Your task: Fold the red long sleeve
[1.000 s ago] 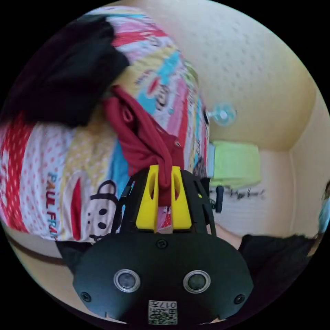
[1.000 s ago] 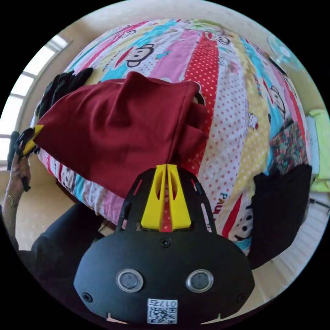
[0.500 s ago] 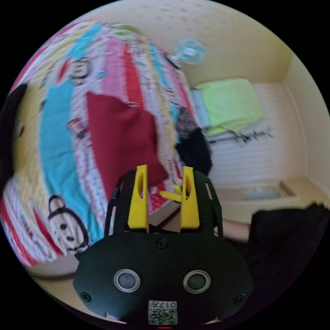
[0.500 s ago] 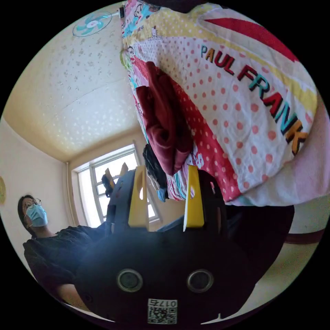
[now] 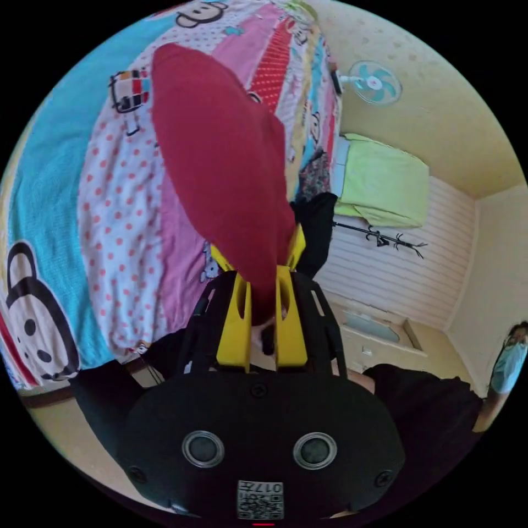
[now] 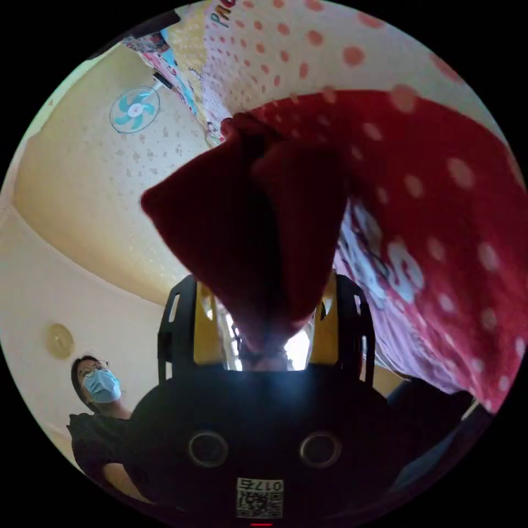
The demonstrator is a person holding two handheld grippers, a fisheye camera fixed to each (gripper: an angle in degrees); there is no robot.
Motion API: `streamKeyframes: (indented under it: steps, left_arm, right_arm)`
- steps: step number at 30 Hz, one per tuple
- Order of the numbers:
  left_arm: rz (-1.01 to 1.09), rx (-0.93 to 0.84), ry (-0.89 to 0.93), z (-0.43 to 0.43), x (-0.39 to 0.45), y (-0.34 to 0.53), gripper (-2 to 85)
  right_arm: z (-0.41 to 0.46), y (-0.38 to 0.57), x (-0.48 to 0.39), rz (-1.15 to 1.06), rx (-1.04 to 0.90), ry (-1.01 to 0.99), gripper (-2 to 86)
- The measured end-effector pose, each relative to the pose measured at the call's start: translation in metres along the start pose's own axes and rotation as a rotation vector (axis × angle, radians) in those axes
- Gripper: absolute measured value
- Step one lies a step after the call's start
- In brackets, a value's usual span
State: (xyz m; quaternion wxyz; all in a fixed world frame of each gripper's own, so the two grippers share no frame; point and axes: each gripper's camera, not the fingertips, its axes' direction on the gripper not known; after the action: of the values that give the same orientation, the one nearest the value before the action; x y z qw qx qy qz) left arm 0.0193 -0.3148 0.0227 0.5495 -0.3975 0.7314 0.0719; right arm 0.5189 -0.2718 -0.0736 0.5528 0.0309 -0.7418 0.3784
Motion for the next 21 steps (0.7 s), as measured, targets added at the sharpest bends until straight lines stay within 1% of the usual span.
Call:
streamKeyframes:
  steps: [1,2,3,4,5,6,7,8,9,11,13,15,16,17,18,19,20,21]
  left_arm:
    - [0.054,0.008,-0.024,0.002,0.034,0.001,6.5]
    - [0.107,0.058,-0.039,-0.001,0.067,0.001,6.5]
    - [0.127,0.072,-0.041,-0.002,0.083,-0.002,6.5]
    - [0.184,0.077,-0.024,-0.003,0.117,-0.010,6.5]
    - [0.284,0.060,-0.028,-0.002,0.154,-0.018,6.5]
    - [0.347,0.046,-0.041,-0.001,0.174,-0.021,6.5]
    - [0.462,0.010,-0.068,0.005,0.214,-0.024,6.8]
    - [0.571,-0.030,-0.085,0.012,0.253,-0.026,7.3]
    - [0.625,-0.055,-0.086,0.018,0.272,-0.026,7.6]
    - [0.801,-0.178,-0.084,0.050,0.335,-0.026,9.0]
    - [0.878,-0.250,-0.118,0.079,0.365,-0.027,9.8]
    - [0.900,-0.300,-0.205,0.106,0.374,-0.033,10.0]
    - [0.884,-0.328,-0.272,0.122,0.368,-0.039,9.9]
    - [0.830,-0.369,-0.341,0.137,0.351,-0.048,9.7]
    - [0.793,-0.400,-0.372,0.145,0.338,-0.053,9.6]
    - [0.703,-0.483,-0.432,0.158,0.304,-0.063,9.3]
    - [0.589,-0.575,-0.500,0.164,0.259,-0.071,9.1]
    - [0.519,-0.619,-0.541,0.164,0.232,-0.072,8.7]
  right_arm:
    - [0.005,-0.005,-0.004,0.002,0.008,-0.053,19.6]
    - [0.017,-0.013,-0.018,-0.021,-0.022,-0.092,16.9]
    - [0.030,-0.020,-0.047,-0.119,-0.093,-0.092,14.7]
    - [0.035,-0.023,-0.064,-0.173,-0.123,-0.082,13.6]
    - [0.042,-0.029,-0.102,-0.278,-0.183,-0.054,11.2]
    - [0.046,-0.035,-0.144,-0.377,-0.241,-0.014,10.2]
    - [0.046,-0.037,-0.164,-0.421,-0.272,0.005,9.7]
    - [0.045,-0.039,-0.205,-0.518,-0.328,0.040,9.5]
    - [0.040,-0.039,-0.245,-0.614,-0.371,0.071,9.2]
    - [0.024,-0.043,-0.295,-0.715,-0.392,0.112,8.8]
    - [-0.004,-0.055,-0.329,-0.755,-0.349,0.157,8.3]
    - [-0.058,-0.081,-0.350,-0.737,-0.228,0.281,8.1]
    - [-0.075,-0.088,-0.349,-0.714,-0.178,0.328,8.1]
    - [-0.112,-0.102,-0.341,-0.638,-0.067,0.428,8.7]
    - [-0.153,-0.112,-0.322,-0.516,0.060,0.526,9.2]
    - [-0.175,-0.113,-0.309,-0.444,0.126,0.563,9.4]
    - [-0.219,-0.108,-0.276,-0.275,0.250,0.611,9.5]
    - [-0.257,-0.089,-0.235,-0.083,0.343,0.615,9.4]
